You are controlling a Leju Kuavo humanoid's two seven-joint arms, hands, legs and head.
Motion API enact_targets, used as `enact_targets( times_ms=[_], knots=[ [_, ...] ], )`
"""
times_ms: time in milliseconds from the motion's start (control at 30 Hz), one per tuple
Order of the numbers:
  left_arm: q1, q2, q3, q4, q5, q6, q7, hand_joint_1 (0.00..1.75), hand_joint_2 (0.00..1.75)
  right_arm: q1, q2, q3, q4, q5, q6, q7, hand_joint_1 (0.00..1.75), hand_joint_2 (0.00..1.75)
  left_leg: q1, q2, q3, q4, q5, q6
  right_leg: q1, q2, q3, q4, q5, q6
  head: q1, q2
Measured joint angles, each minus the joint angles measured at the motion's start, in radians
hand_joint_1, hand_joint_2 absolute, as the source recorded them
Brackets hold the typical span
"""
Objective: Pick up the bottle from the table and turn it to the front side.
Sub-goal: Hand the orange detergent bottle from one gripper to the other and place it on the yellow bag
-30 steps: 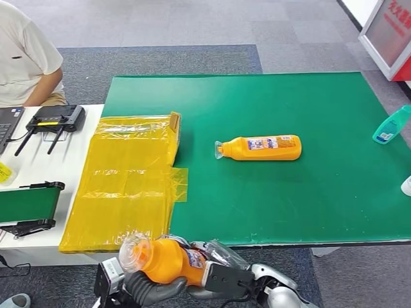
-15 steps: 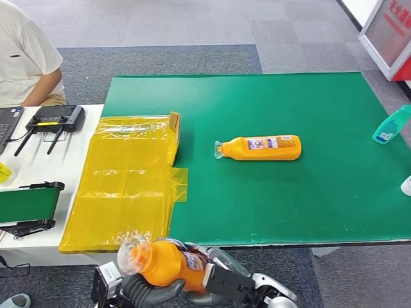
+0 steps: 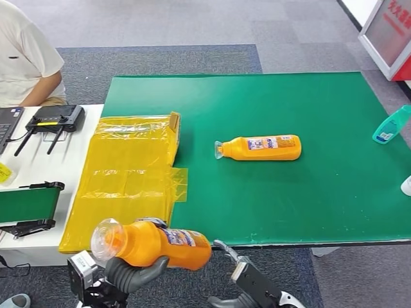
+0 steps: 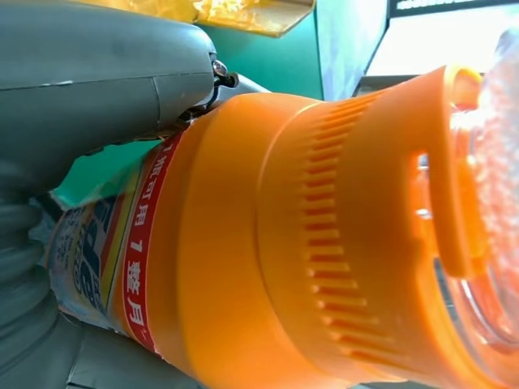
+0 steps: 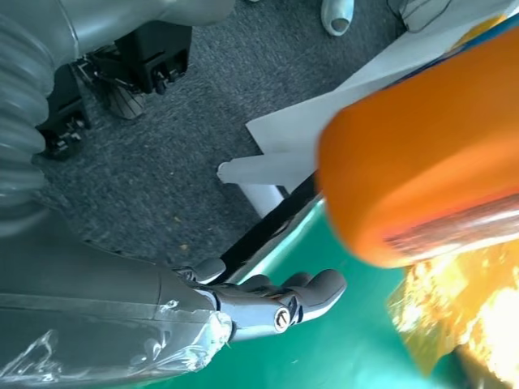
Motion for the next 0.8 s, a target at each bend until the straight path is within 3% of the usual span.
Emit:
enact_targets(
  times_ms=[200,333,533,700,800],
  knots=[
    [0.021,-0.033,0.076,-0.062,-0.14,0.082,0.005,1.75,1.75,0.046,0.003,-0.07,-0.042,0.024,-0.006,0.038,0.0,1.75,0.0,0.0,0.0,0.0,0.0,0.0,0.0,0.0,0.0,0.0,0.0,0.0,0.0,0.0],
    [0.028,-0.075,0.201,-0.127,-0.48,0.234,0.061,1.75,1.75,0.05,0.031,-0.109,-0.065,0.057,0.015,0.069,0.0,1.75,0.0,0.0,0.0,0.0,0.001,-0.001,0.0,0.0,0.0,0.0,0.0,0.0,0.0,0.0],
    [-0.016,-0.129,0.379,-0.153,-0.779,0.31,0.133,1.75,1.75,0.047,0.069,-0.152,-0.096,0.076,0.044,0.084,0.0,1.75,0.0,0.0,0.0,0.0,0.001,0.0,0.0,0.0,0.0,0.0,0.0,0.0,0.0,0.0],
    [-0.053,-0.128,0.431,-0.143,-0.941,0.35,0.169,1.75,1.75,0.046,0.081,-0.171,-0.102,0.076,0.059,0.08,0.0,1.75,0.0,0.0,0.0,0.0,0.001,0.0,0.0,0.0,0.0,0.0,0.0,0.0,0.0,0.0],
    [-0.084,-0.092,0.434,-0.094,-1.068,0.37,0.188,1.75,1.75,0.033,0.082,-0.175,-0.095,0.064,0.078,0.057,0.0,1.75,0.0,0.0,0.0,0.0,0.001,0.0,0.0,0.0,-0.001,0.0,0.0,0.0,0.0,0.0]
  ],
)
